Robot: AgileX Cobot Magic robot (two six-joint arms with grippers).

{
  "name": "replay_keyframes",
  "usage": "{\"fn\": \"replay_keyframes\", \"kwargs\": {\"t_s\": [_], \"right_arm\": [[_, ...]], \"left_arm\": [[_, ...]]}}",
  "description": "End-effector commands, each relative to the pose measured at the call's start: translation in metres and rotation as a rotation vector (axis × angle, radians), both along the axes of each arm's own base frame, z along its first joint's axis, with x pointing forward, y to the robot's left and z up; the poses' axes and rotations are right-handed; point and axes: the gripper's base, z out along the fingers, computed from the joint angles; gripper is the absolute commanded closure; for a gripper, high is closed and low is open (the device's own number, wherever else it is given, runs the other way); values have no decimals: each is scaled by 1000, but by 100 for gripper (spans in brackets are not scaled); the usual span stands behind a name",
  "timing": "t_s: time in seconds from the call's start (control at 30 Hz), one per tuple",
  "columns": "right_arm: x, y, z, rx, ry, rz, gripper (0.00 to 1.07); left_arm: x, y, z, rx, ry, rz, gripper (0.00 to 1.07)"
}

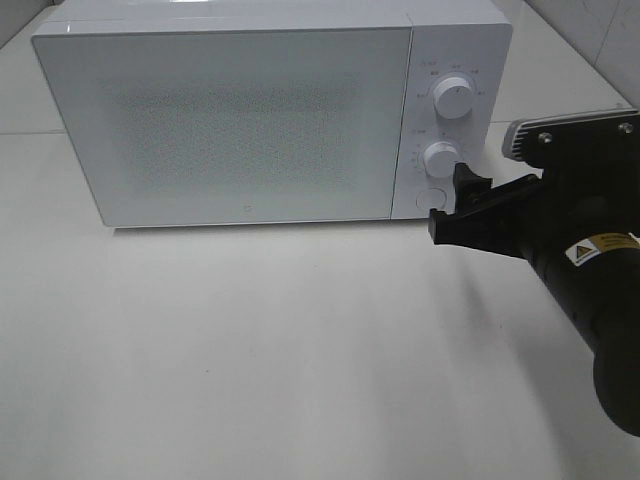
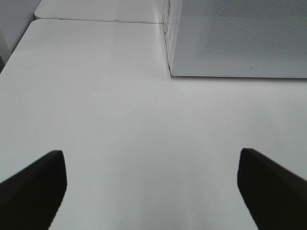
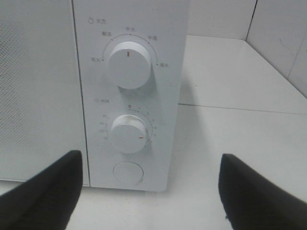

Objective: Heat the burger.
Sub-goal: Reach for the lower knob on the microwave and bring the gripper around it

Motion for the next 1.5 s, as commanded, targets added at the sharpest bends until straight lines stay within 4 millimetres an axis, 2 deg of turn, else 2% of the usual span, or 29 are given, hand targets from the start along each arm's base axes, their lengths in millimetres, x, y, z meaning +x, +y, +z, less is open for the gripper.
{"fn": "replay_keyframes", "kwargs": {"t_s": [0.03, 0.33, 0.77, 1.17, 1.5], "right_arm": [[4, 13, 7, -31, -73, 16, 33], [18, 30, 4, -42, -77, 10, 33], [31, 41, -9, -63, -99, -11, 33], [59, 36, -28, -19, -48, -44, 33], [80, 32, -34, -22, -43, -62, 33]], "left_arm": [[-1, 0, 0, 1, -5, 3, 18], [-1, 0, 0, 1, -5, 3, 18], [-1, 0, 0, 1, -5, 3, 18], [-1, 0, 0, 1, -5, 3, 18], [-1, 0, 0, 1, -5, 3, 18]]}}
